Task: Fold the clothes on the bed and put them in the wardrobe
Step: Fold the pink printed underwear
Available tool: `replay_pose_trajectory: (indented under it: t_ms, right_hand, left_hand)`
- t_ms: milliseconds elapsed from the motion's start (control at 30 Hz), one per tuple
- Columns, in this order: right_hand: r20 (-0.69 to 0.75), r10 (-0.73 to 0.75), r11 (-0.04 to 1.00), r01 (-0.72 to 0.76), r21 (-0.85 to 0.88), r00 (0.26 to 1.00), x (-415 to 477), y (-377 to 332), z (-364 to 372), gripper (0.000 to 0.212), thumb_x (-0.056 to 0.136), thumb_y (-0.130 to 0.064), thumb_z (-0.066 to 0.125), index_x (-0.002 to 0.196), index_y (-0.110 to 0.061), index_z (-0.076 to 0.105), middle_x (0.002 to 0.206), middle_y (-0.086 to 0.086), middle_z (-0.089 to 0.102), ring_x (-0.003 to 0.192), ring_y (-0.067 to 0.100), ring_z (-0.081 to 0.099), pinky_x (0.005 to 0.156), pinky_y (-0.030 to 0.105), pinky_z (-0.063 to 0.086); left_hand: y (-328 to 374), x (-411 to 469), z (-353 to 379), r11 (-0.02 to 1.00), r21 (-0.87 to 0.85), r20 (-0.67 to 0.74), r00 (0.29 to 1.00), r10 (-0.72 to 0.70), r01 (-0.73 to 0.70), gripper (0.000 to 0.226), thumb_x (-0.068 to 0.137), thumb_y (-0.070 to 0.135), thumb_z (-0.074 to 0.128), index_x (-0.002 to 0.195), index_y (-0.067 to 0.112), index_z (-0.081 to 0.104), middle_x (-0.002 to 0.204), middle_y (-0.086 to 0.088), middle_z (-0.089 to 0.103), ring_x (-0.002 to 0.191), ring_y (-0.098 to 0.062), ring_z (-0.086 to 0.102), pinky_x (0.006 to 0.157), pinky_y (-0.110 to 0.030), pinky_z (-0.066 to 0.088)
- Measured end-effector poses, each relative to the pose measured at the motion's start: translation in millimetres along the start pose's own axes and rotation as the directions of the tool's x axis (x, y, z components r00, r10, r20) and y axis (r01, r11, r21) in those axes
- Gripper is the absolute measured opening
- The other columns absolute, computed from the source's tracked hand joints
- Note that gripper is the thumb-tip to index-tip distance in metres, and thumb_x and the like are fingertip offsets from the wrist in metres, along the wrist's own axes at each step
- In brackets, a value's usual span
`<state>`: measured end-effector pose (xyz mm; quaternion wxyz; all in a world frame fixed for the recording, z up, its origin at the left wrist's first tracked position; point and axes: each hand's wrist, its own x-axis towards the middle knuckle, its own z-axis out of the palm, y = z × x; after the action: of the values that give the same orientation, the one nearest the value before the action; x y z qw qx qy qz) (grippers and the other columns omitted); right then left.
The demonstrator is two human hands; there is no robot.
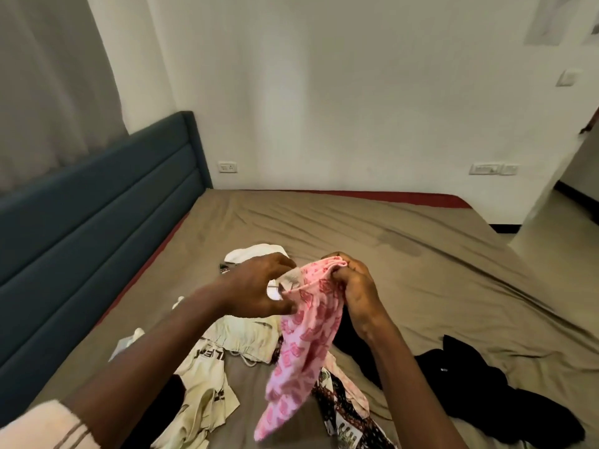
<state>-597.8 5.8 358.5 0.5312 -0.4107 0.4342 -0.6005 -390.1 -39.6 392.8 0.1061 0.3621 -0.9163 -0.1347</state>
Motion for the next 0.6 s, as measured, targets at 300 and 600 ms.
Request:
replay_pose_trajectory:
  t_ms: [300, 600]
  right_hand:
    - [-0.138, -0.112, 0.989, 0.098, -0.109, 0.984, 22, -8, 0, 0.026, 0.085, 0.002, 0.046, 0.078, -0.005, 0.07, 0.076, 0.012, 0.071, 0.072, 0.026, 0.066, 0.068, 0.034, 0.054]
    - [-0.036, -0.598, 0.548, 0.376, -0.747, 0.8, 14, -1, 20, 0.043, 0.094, -0.031, 0.043, 0.133, -0.026, 0.058, 0.134, -0.006, 0.059, 0.126, 0.015, 0.055, 0.112, 0.04, 0.035]
  left_hand:
    - [12, -3, -20, 0.906, -0.42, -0.129, 0.992, -0.01, -0.045, 0.04, 0.088, 0.016, 0.074, 0.122, 0.029, 0.055, 0.104, 0.003, 0.074, 0.085, -0.019, 0.074, 0.068, -0.039, 0.062]
    - [12, 8, -38, 0.95, -0.312, -0.203, 0.977, -0.06, -0.006, 0.045, 0.09, 0.031, 0.078, 0.125, 0.038, 0.05, 0.103, 0.004, 0.073, 0.083, -0.009, 0.072, 0.07, -0.038, 0.061]
